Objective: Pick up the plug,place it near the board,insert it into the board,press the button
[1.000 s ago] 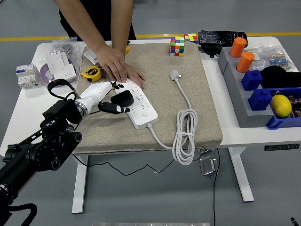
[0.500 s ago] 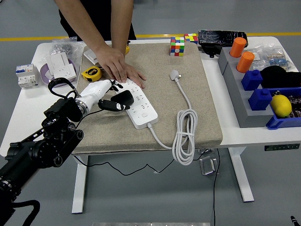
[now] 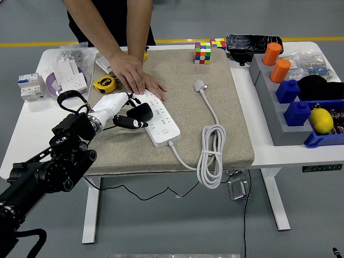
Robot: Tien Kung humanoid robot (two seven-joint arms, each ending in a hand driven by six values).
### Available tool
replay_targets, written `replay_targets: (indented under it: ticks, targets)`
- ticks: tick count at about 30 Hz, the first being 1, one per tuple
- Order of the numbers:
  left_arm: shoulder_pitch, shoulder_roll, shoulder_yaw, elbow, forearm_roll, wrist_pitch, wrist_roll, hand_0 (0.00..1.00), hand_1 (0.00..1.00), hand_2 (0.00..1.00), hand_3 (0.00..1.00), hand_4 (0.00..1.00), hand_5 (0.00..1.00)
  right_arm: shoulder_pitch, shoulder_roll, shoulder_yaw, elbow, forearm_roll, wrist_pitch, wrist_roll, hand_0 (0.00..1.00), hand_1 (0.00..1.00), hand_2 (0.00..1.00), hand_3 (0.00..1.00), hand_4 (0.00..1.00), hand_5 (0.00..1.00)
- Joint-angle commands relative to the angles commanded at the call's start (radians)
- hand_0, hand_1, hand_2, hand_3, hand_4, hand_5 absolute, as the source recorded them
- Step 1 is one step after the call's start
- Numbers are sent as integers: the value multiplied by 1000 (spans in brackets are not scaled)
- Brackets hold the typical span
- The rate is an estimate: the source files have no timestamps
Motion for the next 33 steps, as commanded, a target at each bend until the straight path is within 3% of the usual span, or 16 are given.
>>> replay_targets:
  ticks: [1, 13, 14, 19, 20, 33]
  targets:
    - [0, 0, 0, 0, 0, 1, 0, 664, 703, 594, 583, 993, 417, 0, 0, 0, 0, 0, 0, 0, 940, 842, 781, 794, 998, 998]
    - [-3, -3, 2, 6, -2, 15, -1, 640, 689, 570, 553, 959, 426, -2, -1, -3, 0, 0, 0, -1, 940, 842, 782, 794, 998, 998]
    - [-3, -3, 2, 7, -2, 16, -1, 630, 684, 554, 534, 905, 432, -2, -1, -3, 0, 0, 0, -1, 940, 842, 782, 794, 998, 998]
    - [-5, -4, 4, 9, -3, 19, 0, 630, 684, 554, 534, 905, 432, -1, -1, -3, 0, -1, 0, -1, 940, 842, 782, 794, 998, 998]
    - [-5, -4, 4, 9, -3, 20, 0, 614, 678, 548, 531, 853, 432, -1, -1, -3, 0, -1, 0, -1, 940, 842, 782, 794, 998, 998]
    - [-15, -9, 10, 18, 3, 21, 3, 596, 674, 542, 525, 791, 440, 0, -1, -3, 0, 1, 0, -1, 940, 842, 782, 794, 998, 998]
